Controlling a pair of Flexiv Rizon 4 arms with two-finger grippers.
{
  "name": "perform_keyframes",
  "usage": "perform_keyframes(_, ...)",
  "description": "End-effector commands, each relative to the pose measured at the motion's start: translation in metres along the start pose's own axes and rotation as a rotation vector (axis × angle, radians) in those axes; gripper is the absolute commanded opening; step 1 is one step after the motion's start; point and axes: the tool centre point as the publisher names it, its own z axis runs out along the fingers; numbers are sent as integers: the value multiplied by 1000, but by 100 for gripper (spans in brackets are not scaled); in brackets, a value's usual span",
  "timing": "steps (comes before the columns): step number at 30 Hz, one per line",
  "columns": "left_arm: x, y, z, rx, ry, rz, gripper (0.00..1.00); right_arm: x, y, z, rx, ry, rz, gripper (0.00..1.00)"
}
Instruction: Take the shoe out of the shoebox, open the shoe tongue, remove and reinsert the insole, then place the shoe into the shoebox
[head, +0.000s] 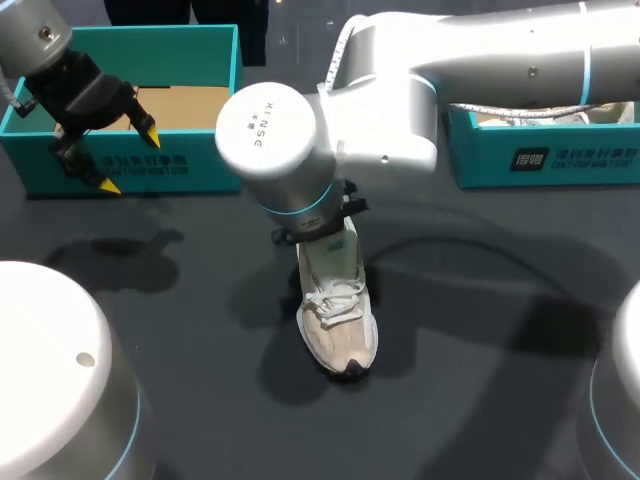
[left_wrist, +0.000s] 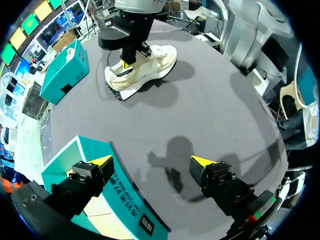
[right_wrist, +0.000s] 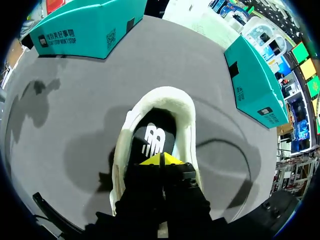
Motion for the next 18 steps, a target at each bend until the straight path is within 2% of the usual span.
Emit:
perform_keyframes(1, 1, 0, 0, -3, 0, 0, 100, -11, 6, 4, 17, 49, -20, 0)
perform_keyframes(9, 1, 0, 0, -3, 0, 0, 100, -1, 11, 24, 51, 133, -47, 0)
perform_keyframes(18, 1, 0, 0, -3, 0, 0, 100, 13, -4, 39, 119, 171, -53, 0)
